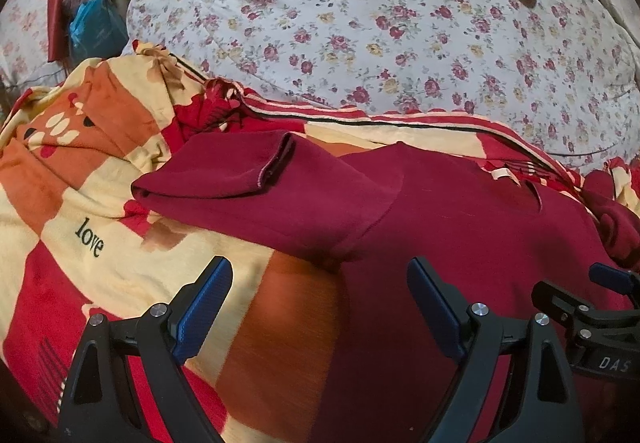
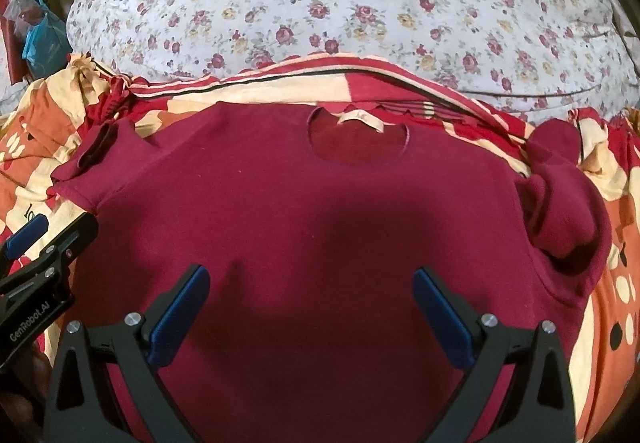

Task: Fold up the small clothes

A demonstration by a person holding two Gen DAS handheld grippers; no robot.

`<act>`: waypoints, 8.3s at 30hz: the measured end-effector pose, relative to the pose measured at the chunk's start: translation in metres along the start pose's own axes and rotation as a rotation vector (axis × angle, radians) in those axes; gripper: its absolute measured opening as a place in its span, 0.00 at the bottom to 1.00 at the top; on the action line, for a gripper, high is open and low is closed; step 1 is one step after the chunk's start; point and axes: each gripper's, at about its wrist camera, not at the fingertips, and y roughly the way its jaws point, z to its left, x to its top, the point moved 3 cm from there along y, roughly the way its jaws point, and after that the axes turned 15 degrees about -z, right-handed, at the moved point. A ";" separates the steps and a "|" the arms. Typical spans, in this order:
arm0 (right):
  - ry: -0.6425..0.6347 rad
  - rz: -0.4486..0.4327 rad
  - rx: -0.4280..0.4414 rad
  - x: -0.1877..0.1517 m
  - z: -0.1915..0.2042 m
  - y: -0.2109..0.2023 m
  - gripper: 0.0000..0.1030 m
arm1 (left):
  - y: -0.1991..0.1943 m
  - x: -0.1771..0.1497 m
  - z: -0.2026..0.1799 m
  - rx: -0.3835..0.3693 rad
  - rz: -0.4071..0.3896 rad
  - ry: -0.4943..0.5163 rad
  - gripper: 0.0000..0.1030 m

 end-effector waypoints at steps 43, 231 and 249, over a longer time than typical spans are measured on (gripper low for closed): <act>0.045 0.112 0.589 0.088 0.194 0.110 0.06 | 0.036 0.000 0.114 0.284 0.116 -0.220 0.70; 0.090 0.032 0.512 0.086 -0.063 -0.043 0.09 | 0.051 0.034 0.006 -0.101 0.081 -0.135 0.66; 0.016 0.193 0.449 0.002 -0.040 -0.030 0.58 | 0.043 0.020 -0.041 -0.274 0.148 -0.010 0.47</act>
